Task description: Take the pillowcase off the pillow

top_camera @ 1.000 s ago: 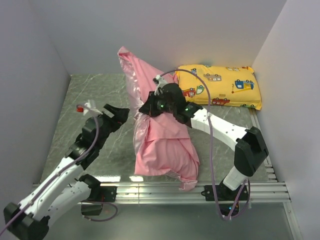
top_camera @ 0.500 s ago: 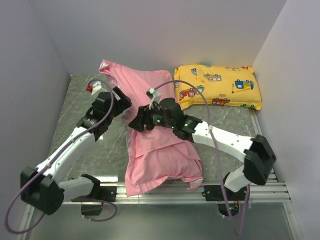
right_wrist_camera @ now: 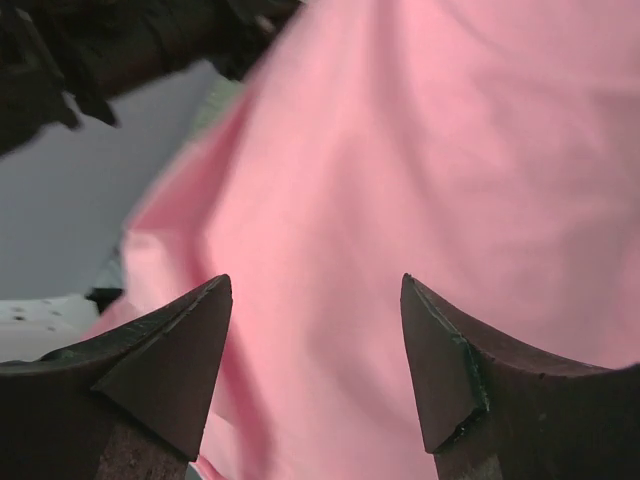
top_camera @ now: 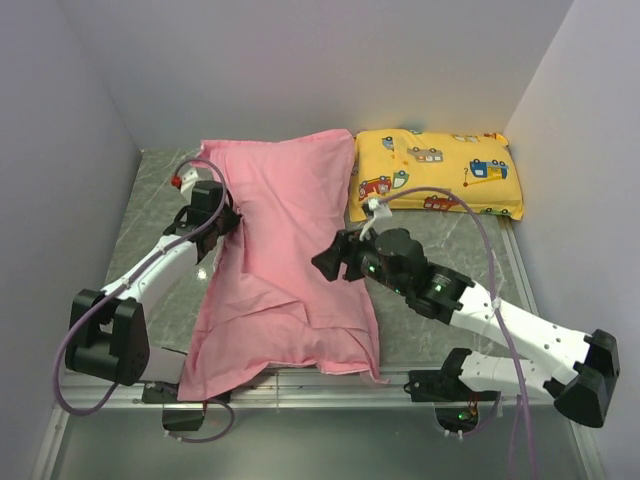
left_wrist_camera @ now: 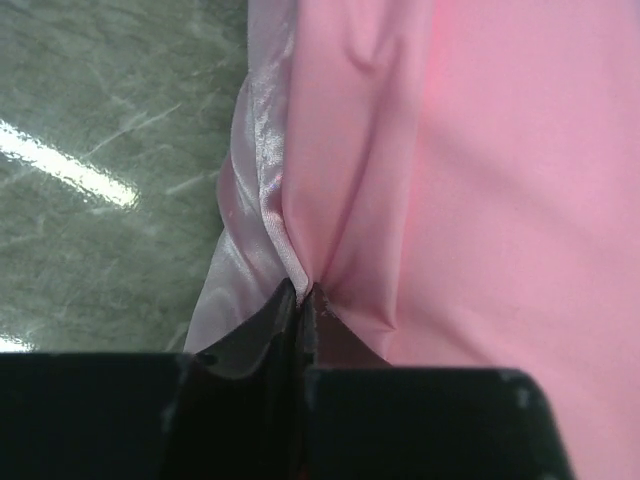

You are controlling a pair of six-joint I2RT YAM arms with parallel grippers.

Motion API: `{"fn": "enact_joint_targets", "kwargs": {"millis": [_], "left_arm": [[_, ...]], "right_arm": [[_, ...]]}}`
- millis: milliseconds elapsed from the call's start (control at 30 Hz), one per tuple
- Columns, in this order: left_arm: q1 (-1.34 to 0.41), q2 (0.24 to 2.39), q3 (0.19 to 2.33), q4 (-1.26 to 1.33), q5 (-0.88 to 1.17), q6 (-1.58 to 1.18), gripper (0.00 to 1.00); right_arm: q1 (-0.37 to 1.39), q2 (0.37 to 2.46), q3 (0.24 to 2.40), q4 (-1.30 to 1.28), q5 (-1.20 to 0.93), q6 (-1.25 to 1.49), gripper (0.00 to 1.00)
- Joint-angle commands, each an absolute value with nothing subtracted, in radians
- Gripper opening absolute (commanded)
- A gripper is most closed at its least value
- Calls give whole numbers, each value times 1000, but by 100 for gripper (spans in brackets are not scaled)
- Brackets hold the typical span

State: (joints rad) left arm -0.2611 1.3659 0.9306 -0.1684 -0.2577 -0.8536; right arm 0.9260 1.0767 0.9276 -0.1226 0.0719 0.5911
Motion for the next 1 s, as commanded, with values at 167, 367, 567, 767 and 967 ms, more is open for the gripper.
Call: {"fn": "enact_joint_targets", "kwargs": {"millis": [167,367,567,767,967], "left_arm": [[-258,1361,850,-86,-232,-914,0],[-256,1230,726,-94,-259,-983,1],[-256,1079,594,-109,-230,-1034,1],[-258,1013,529,-89,-152,-1059,0],[-258,991,679,-195,-180,-925,38]], "right_arm": [[945,1051,649,-118,127,732,79],[888,1319,823,-130,164,672,36],[662,1514,1084,-153,71,605,13],[624,1716,1432,-297,111,529,16],[621,1691,1436,-298,117,523,46]]}}
